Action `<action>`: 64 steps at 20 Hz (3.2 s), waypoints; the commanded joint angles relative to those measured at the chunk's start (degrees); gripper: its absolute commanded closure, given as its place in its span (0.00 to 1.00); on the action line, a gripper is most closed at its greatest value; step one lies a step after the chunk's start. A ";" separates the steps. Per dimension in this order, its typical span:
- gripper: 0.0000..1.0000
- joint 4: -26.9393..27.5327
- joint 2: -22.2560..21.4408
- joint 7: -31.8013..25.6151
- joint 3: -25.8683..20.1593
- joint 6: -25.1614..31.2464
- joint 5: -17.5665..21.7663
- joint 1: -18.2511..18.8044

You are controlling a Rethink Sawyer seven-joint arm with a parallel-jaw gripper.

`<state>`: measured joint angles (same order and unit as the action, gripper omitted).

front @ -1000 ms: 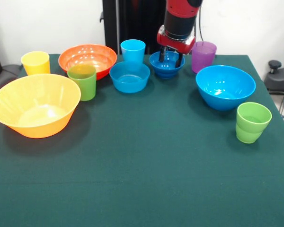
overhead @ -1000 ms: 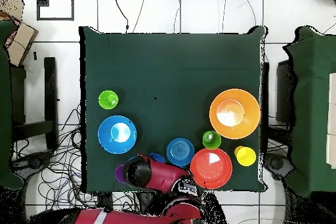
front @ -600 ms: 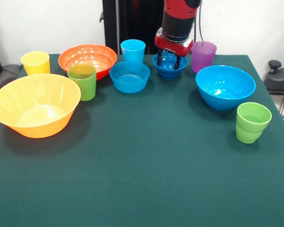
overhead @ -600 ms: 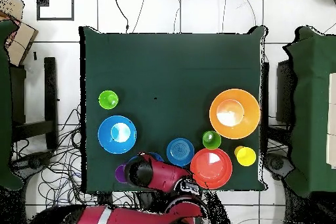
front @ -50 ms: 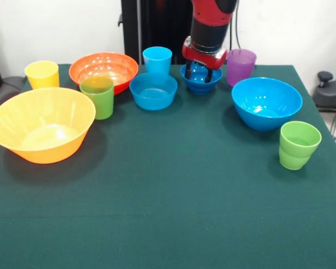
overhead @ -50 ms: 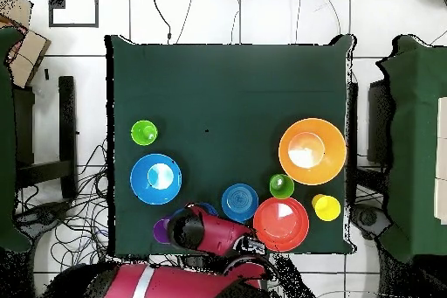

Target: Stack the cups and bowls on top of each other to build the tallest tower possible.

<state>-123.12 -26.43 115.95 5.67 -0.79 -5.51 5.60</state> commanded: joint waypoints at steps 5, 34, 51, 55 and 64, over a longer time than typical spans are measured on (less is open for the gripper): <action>0.00 1.46 1.28 8.05 -6.80 -5.38 2.73 1.58; 0.00 3.76 3.70 7.88 -5.41 -10.24 4.46 -0.24; 0.00 5.38 4.17 6.44 -6.50 -10.96 6.75 1.52; 0.00 6.57 5.11 5.99 -6.60 -10.62 7.22 1.68; 0.00 9.07 5.87 4.79 -7.18 -8.88 8.47 2.87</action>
<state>-122.67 -24.04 115.96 5.15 -8.14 0.92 6.75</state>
